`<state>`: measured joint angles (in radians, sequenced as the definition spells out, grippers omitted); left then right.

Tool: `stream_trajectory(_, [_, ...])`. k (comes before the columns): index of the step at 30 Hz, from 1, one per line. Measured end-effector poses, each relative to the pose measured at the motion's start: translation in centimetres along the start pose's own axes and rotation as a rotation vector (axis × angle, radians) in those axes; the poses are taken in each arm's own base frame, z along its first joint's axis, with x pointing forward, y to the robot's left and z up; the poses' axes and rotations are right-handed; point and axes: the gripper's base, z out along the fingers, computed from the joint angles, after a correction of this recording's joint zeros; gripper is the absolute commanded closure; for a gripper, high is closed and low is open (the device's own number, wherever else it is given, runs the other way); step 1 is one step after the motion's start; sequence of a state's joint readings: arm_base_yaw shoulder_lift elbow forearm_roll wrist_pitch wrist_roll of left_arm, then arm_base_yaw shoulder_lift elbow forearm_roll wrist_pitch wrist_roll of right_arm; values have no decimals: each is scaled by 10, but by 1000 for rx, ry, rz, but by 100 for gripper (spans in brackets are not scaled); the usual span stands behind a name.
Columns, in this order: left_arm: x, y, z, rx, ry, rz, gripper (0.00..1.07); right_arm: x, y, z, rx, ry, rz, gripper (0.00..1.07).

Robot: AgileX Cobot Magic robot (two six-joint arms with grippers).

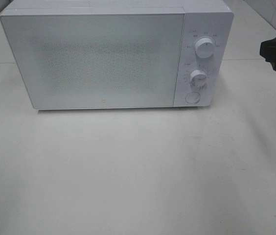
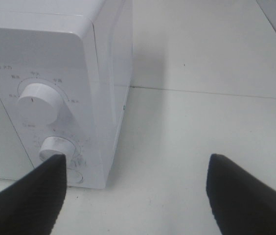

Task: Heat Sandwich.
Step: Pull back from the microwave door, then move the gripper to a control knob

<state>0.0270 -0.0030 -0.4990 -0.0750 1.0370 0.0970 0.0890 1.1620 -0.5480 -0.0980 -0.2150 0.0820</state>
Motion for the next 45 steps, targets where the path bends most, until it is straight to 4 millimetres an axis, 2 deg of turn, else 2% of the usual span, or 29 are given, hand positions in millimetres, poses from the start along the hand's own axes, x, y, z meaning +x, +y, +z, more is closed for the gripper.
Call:
stream_trajectory(3, [0,0,0,0,0,0,3,2,2,7,-8,-7,12,31])
stream_trajectory(9, [0,0,0,0,0,0,3,11,24,32,-68,-27,-30,31])
stream_trajectory(14, [0,0,0,0,0,0,3,17,38,44,-70,-66,2,31])
stream_trajectory(17, [0,0,0,0,0,0,3,19,43,47,-64,-95,9,31])
stream_trajectory(26, [0,0,0,0,0,0,3,57,62,46,3,-158,67,31])
stream_trajectory(45, [0,0,0,0,0,0,3,91,84,61,35,-144,10,31])
